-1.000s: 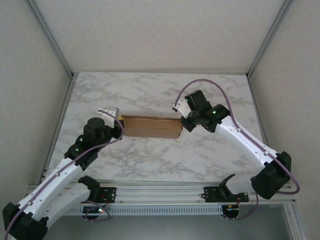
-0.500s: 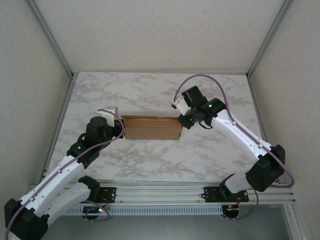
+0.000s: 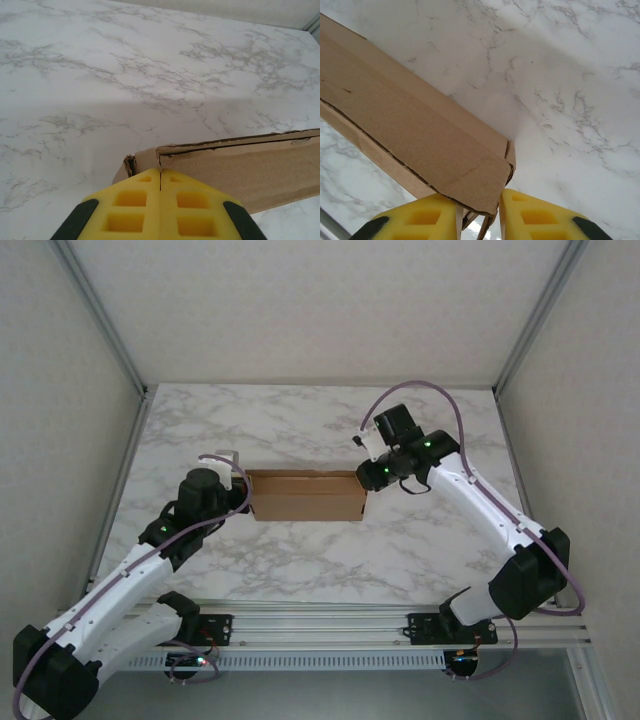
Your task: Fold the paper box
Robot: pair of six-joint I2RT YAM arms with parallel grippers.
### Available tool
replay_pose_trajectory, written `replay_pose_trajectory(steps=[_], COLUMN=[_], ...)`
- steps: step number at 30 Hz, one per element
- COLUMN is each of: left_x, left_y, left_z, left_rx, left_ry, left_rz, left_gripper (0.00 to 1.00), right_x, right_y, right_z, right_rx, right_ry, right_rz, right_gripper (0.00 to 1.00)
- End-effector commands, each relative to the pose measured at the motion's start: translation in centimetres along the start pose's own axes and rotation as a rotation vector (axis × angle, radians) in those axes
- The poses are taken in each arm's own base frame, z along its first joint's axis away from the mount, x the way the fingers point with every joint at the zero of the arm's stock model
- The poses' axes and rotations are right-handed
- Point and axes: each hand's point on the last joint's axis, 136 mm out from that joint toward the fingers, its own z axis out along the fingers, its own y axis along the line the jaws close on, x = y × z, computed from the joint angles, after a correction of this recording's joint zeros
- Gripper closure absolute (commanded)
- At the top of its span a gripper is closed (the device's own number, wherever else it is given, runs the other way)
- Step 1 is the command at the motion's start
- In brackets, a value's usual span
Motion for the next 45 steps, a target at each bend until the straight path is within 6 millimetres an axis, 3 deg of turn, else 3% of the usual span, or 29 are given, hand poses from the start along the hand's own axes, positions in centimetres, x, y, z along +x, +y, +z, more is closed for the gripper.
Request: replay_pose_trajectory(steps=[1,9,19,34,45], left_x=[-1.4,-1.3,-1.6,-1.0,-2.2], left_y=[-0.4,-0.1,-0.6,-0.4,0.1], left_z=[-0.3,0.1,0.3,1.0,0.0], left_rx=[0.008,-0.011,0.007,-0.004,-0.041], left_ry=[-0.021,-0.003,0.014,0.049,0.009], left_rz=[-0.029,-0.033,-0.071,-0.103,-0.082], left_gripper=[1.00,1.00,1.00,1.00,1.00], right_x=[-1.4,-0.7,-1.3,-2.4,-0.7], right_y=[2.1,0.6,0.7,0.6,-0.6], right_z=[-0.5,-0.5,-0.1,2.2,2.0], right_rx=[-0.116,-0.062,-0.130,-0.168,-0.032], right_ry=[-0.010,0.009,0.027,0.096,0.006], right_rz=[0.081,0.125,0.252,0.510,0.435], right_gripper=[0.72,0.69,0.90,0.98,1.00])
